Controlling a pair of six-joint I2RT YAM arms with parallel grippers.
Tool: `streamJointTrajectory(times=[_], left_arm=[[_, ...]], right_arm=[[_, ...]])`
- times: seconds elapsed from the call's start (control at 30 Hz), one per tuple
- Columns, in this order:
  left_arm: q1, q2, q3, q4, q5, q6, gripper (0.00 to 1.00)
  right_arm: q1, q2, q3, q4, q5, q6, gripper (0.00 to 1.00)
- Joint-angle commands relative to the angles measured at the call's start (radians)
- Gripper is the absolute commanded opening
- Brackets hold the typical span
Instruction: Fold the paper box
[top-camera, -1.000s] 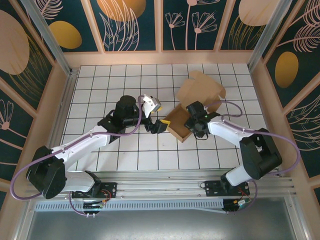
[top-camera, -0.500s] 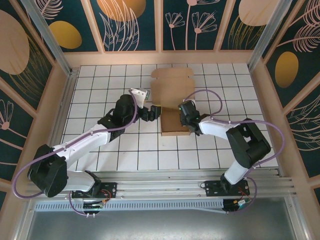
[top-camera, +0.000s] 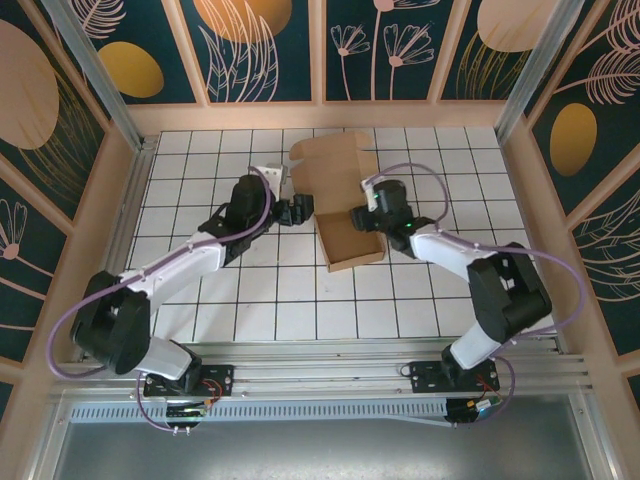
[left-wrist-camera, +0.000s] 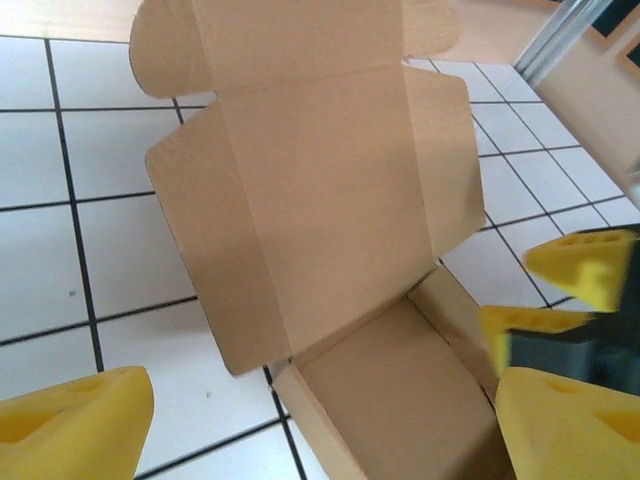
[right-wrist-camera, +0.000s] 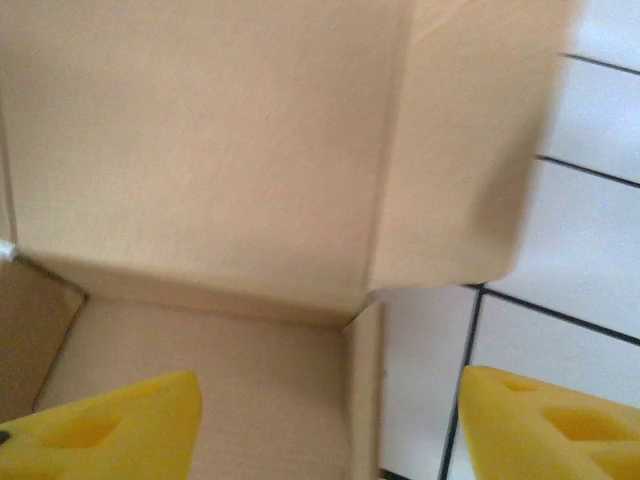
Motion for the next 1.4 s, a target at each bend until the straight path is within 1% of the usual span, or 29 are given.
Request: streamJointTrajectory(times=[0.0, 0.07, 0.1, 0.13, 0.17, 0.23, 0.37, 0.47, 0.57, 0.67, 0.73, 0.93, 1.03, 1.07, 1.17, 1.23, 1.37], left_arm=[[0.027, 0.060, 0.082, -0.044, 0.026, -0.017, 0.88], [0.055, 0.098, 0.106, -0.056, 0.014, -0.064, 0.87], [0.069, 0.117, 0.121, -0.066, 0.013, -0.089, 0.87], [0.080, 0.139, 0.139, -0.079, 0.018, -0.104, 0.86], [0.087, 0.159, 0.158, -0.092, 0.028, -0.110, 0.86], [0.102, 0.204, 0.195, -0.110, 0.071, -0.116, 0.86], [0.124, 0.284, 0.232, -0.082, 0.191, -0.141, 0.84], [0.131, 0.332, 0.258, -0.083, 0.206, -0.146, 0.81], [0.134, 0.369, 0.280, -0.092, 0.197, -0.143, 0.75], [0.135, 0.386, 0.289, -0.086, 0.219, -0.134, 0.64], [0.134, 0.392, 0.297, -0.086, 0.238, -0.129, 0.54], [0.134, 0.416, 0.311, -0.087, 0.282, -0.120, 0.37], [0.135, 0.423, 0.317, -0.082, 0.286, -0.118, 0.25], [0.135, 0.425, 0.323, -0.080, 0.288, -0.117, 0.23], [0.135, 0.432, 0.340, -0.075, 0.303, -0.106, 0.18], [0.135, 0.435, 0.351, -0.068, 0.305, -0.096, 0.14], [0.134, 0.439, 0.358, -0.028, 0.302, -0.050, 0.06]], right_arm=[[-0.155, -0.044, 0.060, -0.021, -0.289, -0.018, 0.80], [-0.243, 0.005, 0.132, -0.051, -0.470, -0.025, 0.82], [-0.278, 0.057, 0.191, -0.079, -0.552, -0.027, 0.83], [-0.306, 0.113, 0.259, -0.118, -0.624, -0.035, 0.83], [-0.322, 0.157, 0.316, -0.149, -0.669, -0.043, 0.83], [-0.344, 0.270, 0.451, -0.236, -0.710, -0.069, 0.82], [-0.353, 0.406, 0.611, -0.312, -0.768, -0.103, 0.77], [-0.351, 0.470, 0.677, -0.355, -0.833, -0.119, 0.72], [-0.342, 0.499, 0.688, -0.370, -0.835, -0.129, 0.67], [-0.332, 0.505, 0.674, -0.369, -0.842, -0.132, 0.56], [-0.325, 0.500, 0.656, -0.360, -0.826, -0.126, 0.47], [-0.311, 0.440, 0.572, -0.275, -0.810, -0.096, 0.29], [-0.297, 0.396, 0.520, -0.222, -0.775, -0.088, 0.25], [-0.291, 0.380, 0.501, -0.203, -0.761, -0.087, 0.23], [-0.271, 0.329, 0.442, -0.131, -0.719, -0.085, 0.20], [-0.258, 0.298, 0.413, -0.093, -0.684, -0.070, 0.15], [-0.210, 0.249, 0.353, -0.007, -0.569, -0.058, 0.13]])
